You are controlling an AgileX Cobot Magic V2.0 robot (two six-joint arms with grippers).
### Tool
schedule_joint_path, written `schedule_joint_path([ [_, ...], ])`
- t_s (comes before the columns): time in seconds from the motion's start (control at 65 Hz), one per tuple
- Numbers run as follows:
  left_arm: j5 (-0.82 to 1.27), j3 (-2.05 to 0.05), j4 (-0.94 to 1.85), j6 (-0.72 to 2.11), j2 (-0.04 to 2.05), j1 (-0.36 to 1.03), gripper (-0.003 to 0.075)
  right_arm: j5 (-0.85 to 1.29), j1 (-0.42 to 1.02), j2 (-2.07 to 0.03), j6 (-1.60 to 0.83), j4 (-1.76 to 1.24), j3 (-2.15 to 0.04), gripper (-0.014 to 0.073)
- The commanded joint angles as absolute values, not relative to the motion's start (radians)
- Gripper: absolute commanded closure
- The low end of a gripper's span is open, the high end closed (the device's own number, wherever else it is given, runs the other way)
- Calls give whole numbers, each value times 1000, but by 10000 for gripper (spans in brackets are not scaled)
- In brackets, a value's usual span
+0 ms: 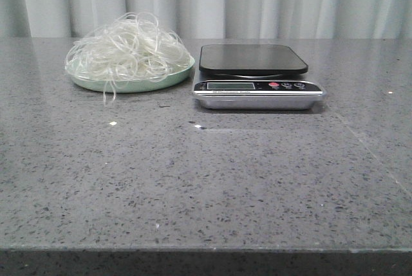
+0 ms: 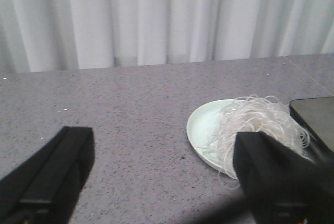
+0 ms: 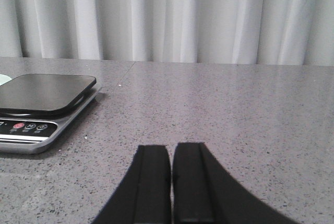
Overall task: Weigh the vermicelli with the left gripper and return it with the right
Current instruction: 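Lower the left gripper onto the vermicelli pile and close it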
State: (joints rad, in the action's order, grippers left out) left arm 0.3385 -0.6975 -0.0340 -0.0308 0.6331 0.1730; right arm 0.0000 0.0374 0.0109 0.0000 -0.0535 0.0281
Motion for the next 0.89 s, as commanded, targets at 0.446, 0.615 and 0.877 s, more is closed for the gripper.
schedule_joint_path([
  [0.446,669,-1452,-20,-24,1539,378,37,-81,31,27,-7,-53,20,403],
  [0.615,763,-1606,58,-24,1708,378,37,-81,31,27,-7,-53,20,403],
  [0.877,842,-1674,115,-24,1839,378,37,-81,31,28,-7,-53,20,403],
])
